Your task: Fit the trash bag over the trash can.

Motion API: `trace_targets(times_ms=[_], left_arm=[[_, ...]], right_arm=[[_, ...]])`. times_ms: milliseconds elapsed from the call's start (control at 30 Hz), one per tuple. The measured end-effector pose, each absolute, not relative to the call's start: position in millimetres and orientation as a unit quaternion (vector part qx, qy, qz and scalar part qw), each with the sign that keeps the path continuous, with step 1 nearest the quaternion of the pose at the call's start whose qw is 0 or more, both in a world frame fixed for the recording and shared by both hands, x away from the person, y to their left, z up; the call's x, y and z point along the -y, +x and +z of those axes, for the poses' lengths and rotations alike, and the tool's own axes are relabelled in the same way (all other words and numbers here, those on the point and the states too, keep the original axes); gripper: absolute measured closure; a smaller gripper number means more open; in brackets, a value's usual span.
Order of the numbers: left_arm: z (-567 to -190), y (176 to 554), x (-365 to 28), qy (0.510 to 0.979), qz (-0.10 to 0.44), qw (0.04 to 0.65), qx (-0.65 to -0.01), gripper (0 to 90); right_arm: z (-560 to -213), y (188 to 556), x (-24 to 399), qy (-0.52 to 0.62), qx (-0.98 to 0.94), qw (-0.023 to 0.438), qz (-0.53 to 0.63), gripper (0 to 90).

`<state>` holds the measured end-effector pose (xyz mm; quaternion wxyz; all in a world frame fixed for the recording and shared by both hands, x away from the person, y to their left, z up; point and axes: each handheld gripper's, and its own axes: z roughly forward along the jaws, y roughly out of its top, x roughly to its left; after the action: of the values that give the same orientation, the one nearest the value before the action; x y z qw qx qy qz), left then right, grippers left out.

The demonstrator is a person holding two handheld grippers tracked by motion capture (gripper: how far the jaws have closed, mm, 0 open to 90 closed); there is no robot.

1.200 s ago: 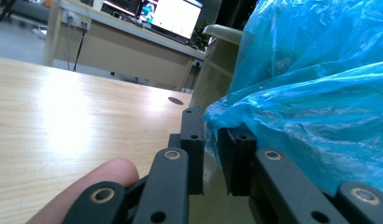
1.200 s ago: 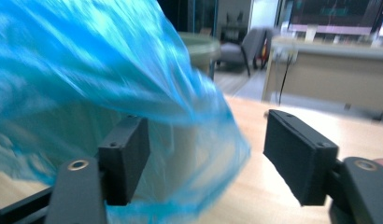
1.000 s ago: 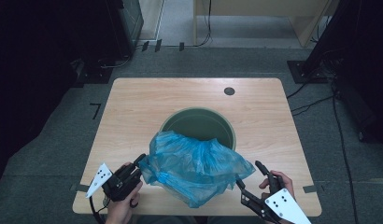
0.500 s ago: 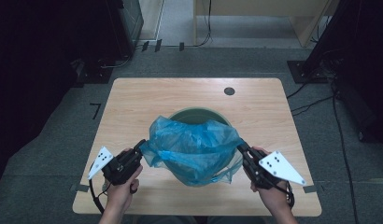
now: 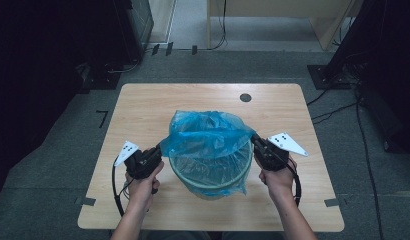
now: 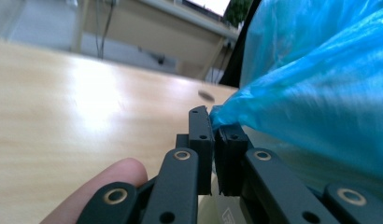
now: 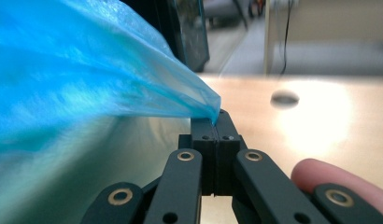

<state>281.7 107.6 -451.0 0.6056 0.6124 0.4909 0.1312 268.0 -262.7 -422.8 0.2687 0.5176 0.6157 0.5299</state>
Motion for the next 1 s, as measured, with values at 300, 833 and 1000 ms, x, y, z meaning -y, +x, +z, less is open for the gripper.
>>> trace_targets(times_ms=[300, 833, 1000], left_arm=[[-464.0, 288.5, -96.8, 0.613, 0.054, 0.606, -0.504, 89.7], [-468.5, 281.3, -95.2, 0.621, 0.065, 0.591, -0.51, 88.6], [-456.0, 272.9, -97.7, 0.633, 0.117, 0.588, -0.49, 89.6]], right_arm=[[-461.0, 276.4, 252.1, 0.551, -0.617, 0.193, 0.528, 90.0], [-459.3, 270.7, 245.3, 0.55, -0.629, 0.222, 0.503, 90.0], [-481.2, 272.7, 243.9, 0.561, -0.635, 0.186, 0.497, 90.0]])
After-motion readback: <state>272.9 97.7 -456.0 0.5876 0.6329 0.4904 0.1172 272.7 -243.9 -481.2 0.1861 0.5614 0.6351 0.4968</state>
